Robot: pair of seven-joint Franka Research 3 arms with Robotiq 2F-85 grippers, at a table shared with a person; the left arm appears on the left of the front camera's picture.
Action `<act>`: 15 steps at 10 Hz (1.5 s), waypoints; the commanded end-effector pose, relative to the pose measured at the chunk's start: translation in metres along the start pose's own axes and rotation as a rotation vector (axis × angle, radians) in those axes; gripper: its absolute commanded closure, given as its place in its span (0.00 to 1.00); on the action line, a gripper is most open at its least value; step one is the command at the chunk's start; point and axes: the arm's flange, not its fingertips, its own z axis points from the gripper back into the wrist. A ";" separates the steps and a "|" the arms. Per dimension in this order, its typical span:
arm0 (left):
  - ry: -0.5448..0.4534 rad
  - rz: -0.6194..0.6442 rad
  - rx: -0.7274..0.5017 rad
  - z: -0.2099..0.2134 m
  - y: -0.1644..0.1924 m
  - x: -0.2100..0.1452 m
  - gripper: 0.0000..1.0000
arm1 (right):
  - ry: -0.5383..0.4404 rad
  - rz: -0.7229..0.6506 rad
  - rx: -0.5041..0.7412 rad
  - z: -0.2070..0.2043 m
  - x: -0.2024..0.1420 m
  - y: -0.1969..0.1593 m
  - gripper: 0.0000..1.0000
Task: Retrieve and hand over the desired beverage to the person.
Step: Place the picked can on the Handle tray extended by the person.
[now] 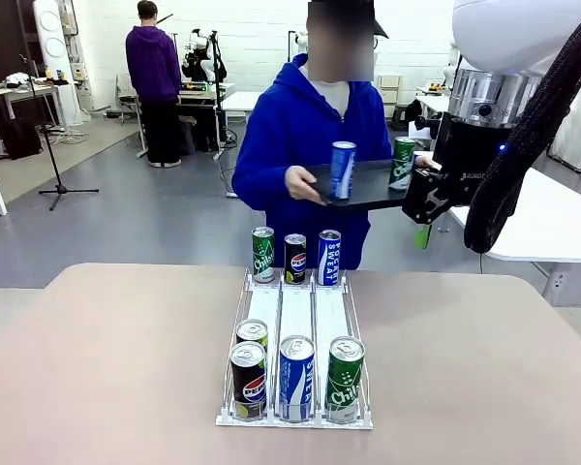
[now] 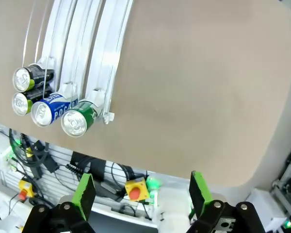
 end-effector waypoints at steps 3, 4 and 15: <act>-0.010 -0.007 -0.002 0.000 0.000 -0.001 0.00 | -0.332 0.137 0.232 0.045 -0.066 -0.088 0.00; -0.010 -0.007 -0.002 0.000 0.000 -0.001 0.00 | -0.364 0.179 0.308 0.052 -0.082 -0.113 0.00; -0.010 -0.007 -0.002 0.000 0.000 -0.001 0.00 | -0.450 0.180 0.385 0.079 -0.158 -0.193 0.00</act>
